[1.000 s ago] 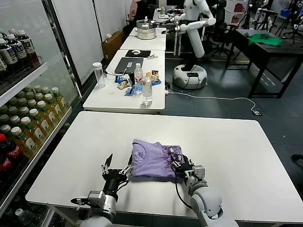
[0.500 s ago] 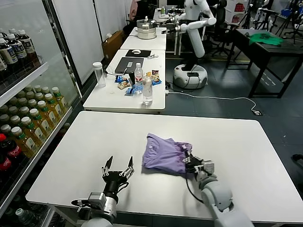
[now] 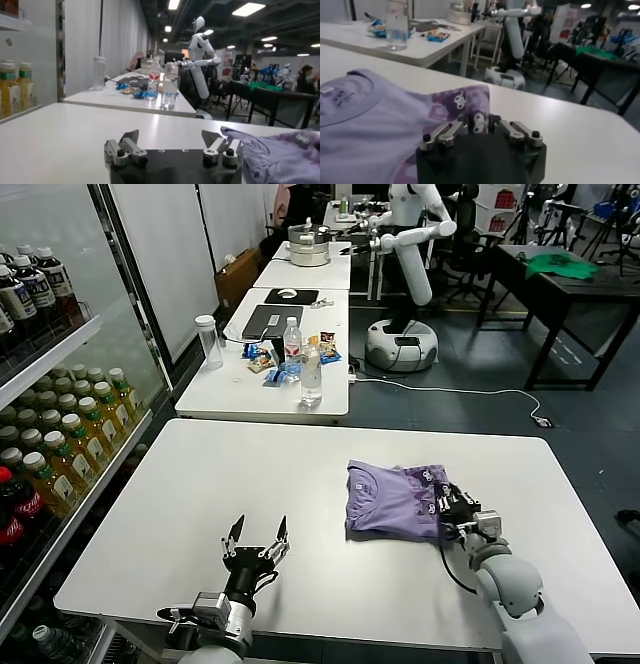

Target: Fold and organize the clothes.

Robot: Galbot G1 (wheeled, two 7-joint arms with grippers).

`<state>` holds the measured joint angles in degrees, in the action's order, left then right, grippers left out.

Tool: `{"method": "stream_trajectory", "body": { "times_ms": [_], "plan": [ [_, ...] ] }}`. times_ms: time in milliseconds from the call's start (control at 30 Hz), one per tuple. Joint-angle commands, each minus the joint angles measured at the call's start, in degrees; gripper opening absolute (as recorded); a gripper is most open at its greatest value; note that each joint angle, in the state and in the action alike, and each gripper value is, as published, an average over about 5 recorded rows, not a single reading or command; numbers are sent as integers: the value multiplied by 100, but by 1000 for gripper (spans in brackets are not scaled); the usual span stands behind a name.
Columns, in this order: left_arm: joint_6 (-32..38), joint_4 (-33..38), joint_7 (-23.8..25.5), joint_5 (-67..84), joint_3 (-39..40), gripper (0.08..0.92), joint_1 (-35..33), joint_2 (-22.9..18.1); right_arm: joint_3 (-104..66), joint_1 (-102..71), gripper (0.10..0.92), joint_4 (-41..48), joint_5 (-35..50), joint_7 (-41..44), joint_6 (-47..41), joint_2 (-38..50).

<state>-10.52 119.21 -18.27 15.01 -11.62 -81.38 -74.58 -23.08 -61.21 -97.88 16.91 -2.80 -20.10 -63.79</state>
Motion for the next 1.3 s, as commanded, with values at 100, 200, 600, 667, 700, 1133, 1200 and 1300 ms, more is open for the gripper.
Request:
{"method": "stream_trajectory", "body": {
  "times_ms": [100,200,600,667,700,1133,1200,1300],
  "plan": [
    [20,139,96,-120,19,823,-150,-34,-1028,-1219,496,-1125,-190,-167,1103,19],
    [36,199,158,-170,22,823,-192,-53,-1333,-1822,583,-1699,-143,-13,1165,-58],
    [47,377,289,-320,85,823,-314,-114,-1758,-3208,820,-2571,-232,184,1642,-394],
    [46,411,300,-352,97,823,-349,-141,-1739,-3219,822,-2598,-258,106,1731,-435],
    [47,429,305,-367,100,823,-370,-152,-1730,-3220,822,-2614,-263,83,1754,-453],
    [63,599,362,-557,73,823,-608,-205,-1659,-3155,823,-2696,-353,-6,1764,-485],
    [63,610,373,-583,65,823,-617,-219,-1656,-3152,823,-2704,-376,-18,1766,-491],
    [74,629,400,-620,51,823,-628,-229,-1634,-3164,823,-2725,-453,-33,1743,-518]
  ]
}}
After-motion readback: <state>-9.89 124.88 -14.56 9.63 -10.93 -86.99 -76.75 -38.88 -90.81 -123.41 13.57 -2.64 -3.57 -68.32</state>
